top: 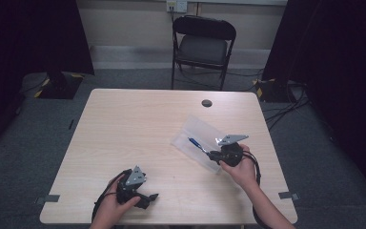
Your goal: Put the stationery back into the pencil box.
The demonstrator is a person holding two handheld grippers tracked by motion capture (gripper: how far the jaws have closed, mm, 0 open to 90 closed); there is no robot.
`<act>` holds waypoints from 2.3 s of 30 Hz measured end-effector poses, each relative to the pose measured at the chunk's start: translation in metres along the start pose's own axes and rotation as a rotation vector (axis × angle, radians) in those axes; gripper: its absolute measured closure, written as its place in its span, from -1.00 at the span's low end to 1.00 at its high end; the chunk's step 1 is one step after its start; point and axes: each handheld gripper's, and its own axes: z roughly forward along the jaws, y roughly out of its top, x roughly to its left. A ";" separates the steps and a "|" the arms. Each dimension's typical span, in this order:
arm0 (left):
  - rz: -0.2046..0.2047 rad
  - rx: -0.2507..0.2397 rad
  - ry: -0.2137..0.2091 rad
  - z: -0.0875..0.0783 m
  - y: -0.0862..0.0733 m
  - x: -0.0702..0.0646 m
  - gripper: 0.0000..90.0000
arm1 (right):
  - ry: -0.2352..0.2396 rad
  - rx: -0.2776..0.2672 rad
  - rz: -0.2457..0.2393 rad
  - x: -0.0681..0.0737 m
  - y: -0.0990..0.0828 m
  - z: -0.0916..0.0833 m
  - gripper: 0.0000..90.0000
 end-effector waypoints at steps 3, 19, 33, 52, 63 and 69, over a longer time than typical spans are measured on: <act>0.000 0.000 0.000 0.000 0.000 0.000 -0.76 | -0.002 0.006 0.000 0.000 -0.002 0.001 0.80; 0.001 0.000 0.000 0.000 0.000 0.000 -0.76 | -0.007 0.017 -0.007 -0.003 -0.007 0.004 0.79; 0.001 0.000 -0.001 0.000 0.000 0.000 -0.76 | -0.011 0.023 0.000 -0.004 -0.010 0.007 0.79; 0.000 0.000 0.000 0.000 0.000 0.000 -0.76 | -0.030 0.042 -0.008 -0.007 -0.013 0.016 0.79; 0.001 0.000 0.000 0.000 0.000 0.000 -0.76 | -0.038 0.031 -0.016 -0.009 -0.014 0.019 0.79; 0.000 0.000 0.000 0.000 0.000 0.000 -0.76 | -0.039 0.035 -0.016 -0.010 -0.015 0.019 0.78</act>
